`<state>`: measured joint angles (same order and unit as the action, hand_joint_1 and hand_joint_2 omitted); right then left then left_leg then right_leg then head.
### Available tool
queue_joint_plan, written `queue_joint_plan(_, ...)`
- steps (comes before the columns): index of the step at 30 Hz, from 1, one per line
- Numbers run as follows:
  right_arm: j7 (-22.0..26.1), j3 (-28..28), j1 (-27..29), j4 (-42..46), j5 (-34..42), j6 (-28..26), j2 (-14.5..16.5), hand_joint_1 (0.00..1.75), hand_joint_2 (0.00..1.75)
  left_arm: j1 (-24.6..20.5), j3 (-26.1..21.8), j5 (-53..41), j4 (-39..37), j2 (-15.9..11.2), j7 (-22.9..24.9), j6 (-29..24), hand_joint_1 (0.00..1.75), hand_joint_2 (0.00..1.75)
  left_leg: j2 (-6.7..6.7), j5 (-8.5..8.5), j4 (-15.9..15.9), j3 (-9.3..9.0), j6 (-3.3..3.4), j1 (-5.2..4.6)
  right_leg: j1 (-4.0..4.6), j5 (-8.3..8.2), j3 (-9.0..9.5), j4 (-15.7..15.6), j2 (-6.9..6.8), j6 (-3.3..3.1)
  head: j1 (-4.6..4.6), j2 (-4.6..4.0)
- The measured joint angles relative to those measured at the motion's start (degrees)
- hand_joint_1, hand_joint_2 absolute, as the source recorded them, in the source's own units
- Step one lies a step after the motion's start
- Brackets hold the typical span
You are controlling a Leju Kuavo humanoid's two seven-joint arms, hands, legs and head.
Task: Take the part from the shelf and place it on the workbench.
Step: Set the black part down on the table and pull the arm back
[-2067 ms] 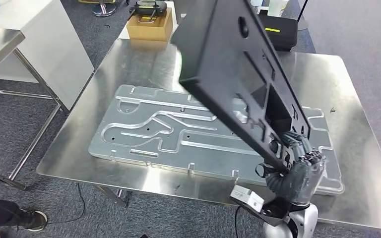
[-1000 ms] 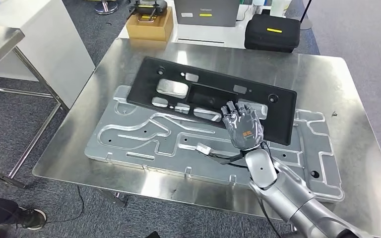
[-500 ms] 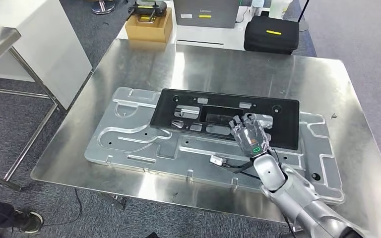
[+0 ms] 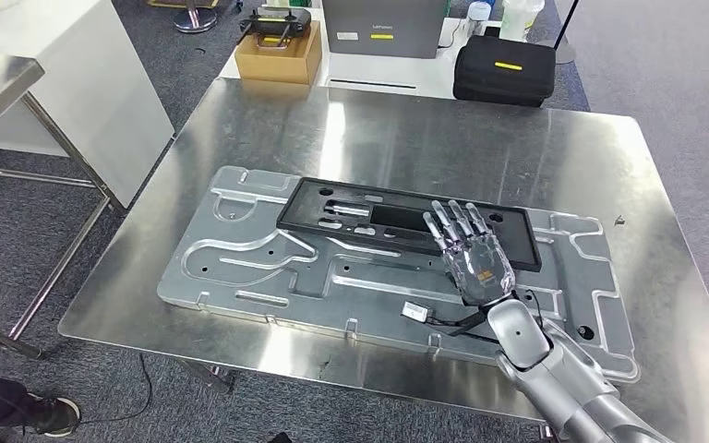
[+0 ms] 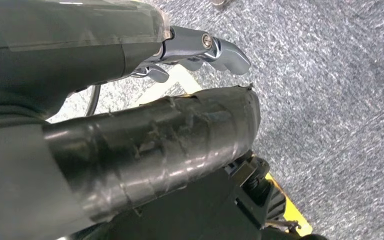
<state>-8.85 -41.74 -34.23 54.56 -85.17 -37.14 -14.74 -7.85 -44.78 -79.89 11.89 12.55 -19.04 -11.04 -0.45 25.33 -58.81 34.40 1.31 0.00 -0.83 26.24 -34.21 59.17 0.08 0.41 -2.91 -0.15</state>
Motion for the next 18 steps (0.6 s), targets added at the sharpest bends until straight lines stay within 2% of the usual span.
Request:
queue_joint_plan(2,0.4,1.6,1.6,2.2,0.0,-0.4,-0.6,0.0,0.0,0.2,0.0,0.2,0.0,-0.1,0.0,-0.1,0.0,0.0,0.06,2.06,-2.7,1.07,-0.51,0.1,-0.31,-0.32,0.32,-0.5,-0.07,-0.73,0.12,0.0)
queue_joint_plan(5,0.8,3.7,5.0,6.0,0.0,-1.4,-2.0,0.0,0.0,0.5,0.0,0.8,0.0,-0.1,-0.2,-0.4,0.0,0.0,0.14,7.44,-13.2,5.65,-1.04,0.44,-0.35,-0.42,0.35,-0.7,-0.21,-1.16,0.26,0.0)
queue_joint_plan(6,0.7,4.4,6.5,7.7,0.0,-1.7,-2.8,0.0,0.0,0.7,0.0,1.1,0.0,-0.2,-0.3,-0.6,0.0,0.0,0.14,8.02,-15.5,6.65,-1.16,0.54,-0.34,-0.38,0.35,-0.6,-0.24,-1.15,0.26,0.0)
queue_joint_plan(7,0.5,5.0,8.2,9.7,0.0,-2.0,-3.6,0.0,0.0,0.9,0.0,1.4,0.0,-0.2,-0.4,-0.8,0.0,0.0,0.14,7.51,-15.7,6.69,-1.22,0.62,-0.36,-0.33,0.35,-0.6,-0.25,-1.1,0.26,0.0)
queue_joint_plan(8,0.3,5.6,10.0,11.9,0.0,-2.2,-4.4,0.0,0.0,1.0,-0.1,1.6,0.0,-0.3,-0.5,-0.9,0.0,0.0,0.15,6.05,-13.7,5.69,-1.22,0.69,-0.4,-0.24,0.37,-0.5,-0.24,-0.99,0.26,0.0)
queue_joint_plan(10,-0.1,6.8,12.7,16.0,0.0,-2.5,-5.9,0.0,0.0,1.1,-0.1,2.0,0.0,-0.4,-0.8,-1.1,0.0,0.0,0.13,2.56,-5.9,1.76,-1.08,0.73,-0.43,0.0,0.4,-0.3,-0.17,-0.61,0.26,0.0)
queue_joint_plan(12,-0.3,7.9,14.3,18.9,0.0,-2.6,-7.1,0.0,0.0,1.2,-0.3,2.2,0.0,-0.4,-0.9,-1.1,0.0,0.0,0.07,1.18,-0.8,-0.72,-0.72,0.64,-0.26,0.1,0.26,-0.1,0.0,0.01,0.22,0.0)
queue_joint_plan(15,0.2,9.8,17.7,23.9,0.0,-2.6,-8.5,0.0,0.0,1.2,-0.5,2.3,0.0,-0.5,-1.0,-1.3,0.0,0.0,-0.04,1.08,0.0,-1.05,0.31,0.42,-0.39,0.13,0.33,-0.2,0.04,1.12,0.2,0.0)
queue_joint_plan(16,1.0,11.1,19.7,26.6,0.0,-2.6,-8.7,0.0,0.0,1.3,-0.7,2.5,0.0,-0.5,-1.1,-1.4,0.0,0.0,-0.09,0.93,0.3,-1.19,0.76,0.43,-0.5,0.66,0.2,0.3,0.0,1.4,0.19,0.0)
queue_joint_plan(18,3.8,14.7,24.1,32.8,0.2,-2.6,-8.4,0.0,0.0,1.5,-0.9,2.8,0.0,-0.6,-1.2,-1.7,0.0,0.0,-0.12,0.7,0.7,-1.42,1.5,0.57,-0.57,3.45,-1.61,4.5,-0.02,1.68,0.16,0.0)
